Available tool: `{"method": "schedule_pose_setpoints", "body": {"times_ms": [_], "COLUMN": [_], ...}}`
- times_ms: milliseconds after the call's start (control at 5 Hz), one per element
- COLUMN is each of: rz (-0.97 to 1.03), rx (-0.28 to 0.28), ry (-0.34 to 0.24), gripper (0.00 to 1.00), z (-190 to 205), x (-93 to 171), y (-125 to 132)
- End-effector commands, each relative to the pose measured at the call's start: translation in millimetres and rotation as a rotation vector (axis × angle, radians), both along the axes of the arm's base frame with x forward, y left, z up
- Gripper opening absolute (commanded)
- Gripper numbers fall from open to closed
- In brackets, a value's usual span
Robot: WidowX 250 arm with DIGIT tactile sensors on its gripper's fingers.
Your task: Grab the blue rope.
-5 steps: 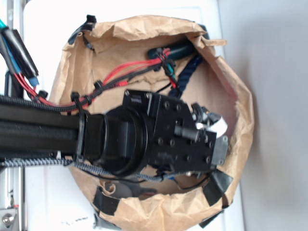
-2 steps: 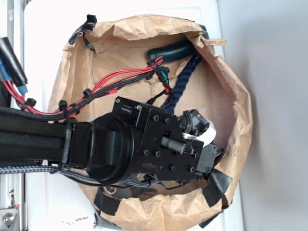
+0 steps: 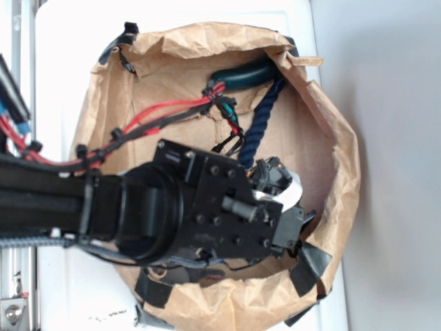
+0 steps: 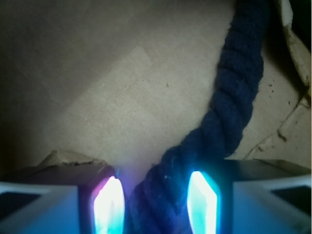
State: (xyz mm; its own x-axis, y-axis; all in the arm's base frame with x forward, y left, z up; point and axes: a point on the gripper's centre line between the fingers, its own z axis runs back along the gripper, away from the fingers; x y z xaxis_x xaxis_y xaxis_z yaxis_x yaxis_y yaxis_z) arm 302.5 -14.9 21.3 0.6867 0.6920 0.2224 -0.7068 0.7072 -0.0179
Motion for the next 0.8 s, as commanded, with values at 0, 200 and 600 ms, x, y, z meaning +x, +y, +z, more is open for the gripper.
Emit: {"method": "schedule_pose_setpoints", "body": {"times_ms": [0,200,600], "rz": [-0.005,-0.034,-0.097], "rx": [-0.010,-0.056,-0.168], "ry": [-0.044,-0.019,0.031], "gripper": [0.00,0.00,0.00], "z": [15.7,43.6,104.7], "x": [0.5,-2.3,-12.5], "y": [-1.5,4.0,26.4]}}
